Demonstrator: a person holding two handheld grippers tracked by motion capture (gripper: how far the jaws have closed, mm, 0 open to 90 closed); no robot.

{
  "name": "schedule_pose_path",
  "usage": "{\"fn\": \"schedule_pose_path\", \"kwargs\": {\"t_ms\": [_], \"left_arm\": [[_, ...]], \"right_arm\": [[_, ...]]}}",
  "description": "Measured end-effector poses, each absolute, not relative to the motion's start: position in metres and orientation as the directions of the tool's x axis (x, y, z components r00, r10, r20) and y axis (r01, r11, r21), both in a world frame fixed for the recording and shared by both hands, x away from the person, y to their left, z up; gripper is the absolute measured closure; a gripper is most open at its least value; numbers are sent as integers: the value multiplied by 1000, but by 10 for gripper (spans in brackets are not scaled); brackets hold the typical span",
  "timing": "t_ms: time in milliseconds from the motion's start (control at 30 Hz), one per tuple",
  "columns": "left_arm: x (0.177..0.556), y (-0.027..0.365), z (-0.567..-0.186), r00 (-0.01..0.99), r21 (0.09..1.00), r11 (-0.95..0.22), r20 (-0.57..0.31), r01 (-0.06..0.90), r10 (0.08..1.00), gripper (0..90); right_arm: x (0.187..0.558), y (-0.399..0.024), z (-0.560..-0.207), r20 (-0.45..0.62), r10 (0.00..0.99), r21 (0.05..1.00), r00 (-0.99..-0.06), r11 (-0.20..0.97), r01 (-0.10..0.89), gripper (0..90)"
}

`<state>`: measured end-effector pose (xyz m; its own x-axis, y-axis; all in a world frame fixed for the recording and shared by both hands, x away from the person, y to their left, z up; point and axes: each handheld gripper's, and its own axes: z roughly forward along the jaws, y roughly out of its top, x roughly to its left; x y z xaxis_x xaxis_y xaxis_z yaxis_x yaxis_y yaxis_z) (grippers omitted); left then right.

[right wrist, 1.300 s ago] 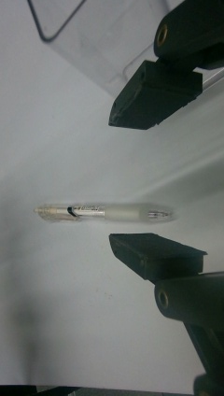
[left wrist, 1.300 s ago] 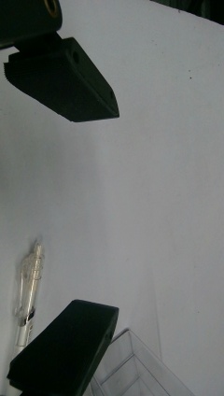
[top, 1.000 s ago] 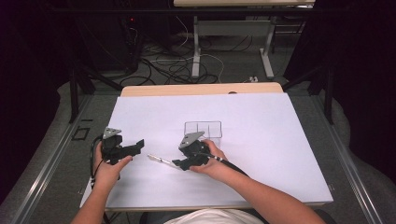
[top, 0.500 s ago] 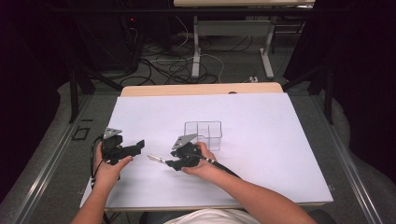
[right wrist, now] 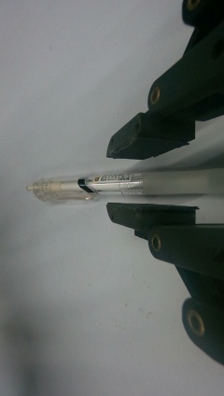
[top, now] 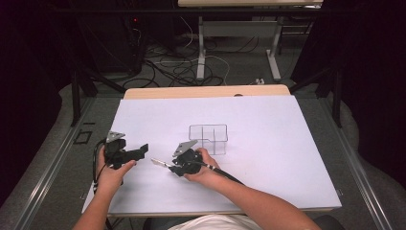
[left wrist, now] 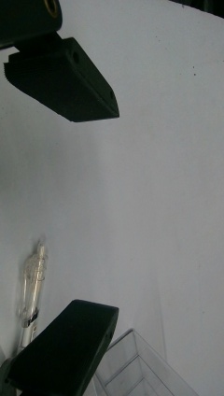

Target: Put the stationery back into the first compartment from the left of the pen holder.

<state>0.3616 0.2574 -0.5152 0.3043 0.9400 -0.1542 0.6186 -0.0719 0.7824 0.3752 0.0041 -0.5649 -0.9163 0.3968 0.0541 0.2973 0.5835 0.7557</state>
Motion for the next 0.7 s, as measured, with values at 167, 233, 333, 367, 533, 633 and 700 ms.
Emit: {"fn": "schedule_pose_path", "kwargs": {"t_ms": [167,233,333,367,533,633,700], "left_arm": [[361,257,-515,305,783,-73,-153,618,940,58],[361,257,-515,305,782,-72,-154,619,940,58],[362,257,-516,305,785,-70,-155,615,940,58],[362,257,-516,308,781,-75,-154,620,939,58],[362,257,-515,310,780,-80,-151,621,939,58],[362,257,-516,307,781,-73,-156,620,939,58],[362,257,-516,307,778,-76,-155,624,939,58]], "right_arm": [[373,7,-567,37,392,750,-919,597,285,699],[373,7,-567,33,389,752,-920,597,280,704],[372,7,-567,35,390,750,-920,598,282,715],[373,6,-567,34,389,752,-921,596,280,722],[371,5,-570,29,389,768,-921,581,270,770],[370,5,-570,33,394,766,-919,581,276,797],[370,5,-570,28,395,765,-918,583,274,798]]}}
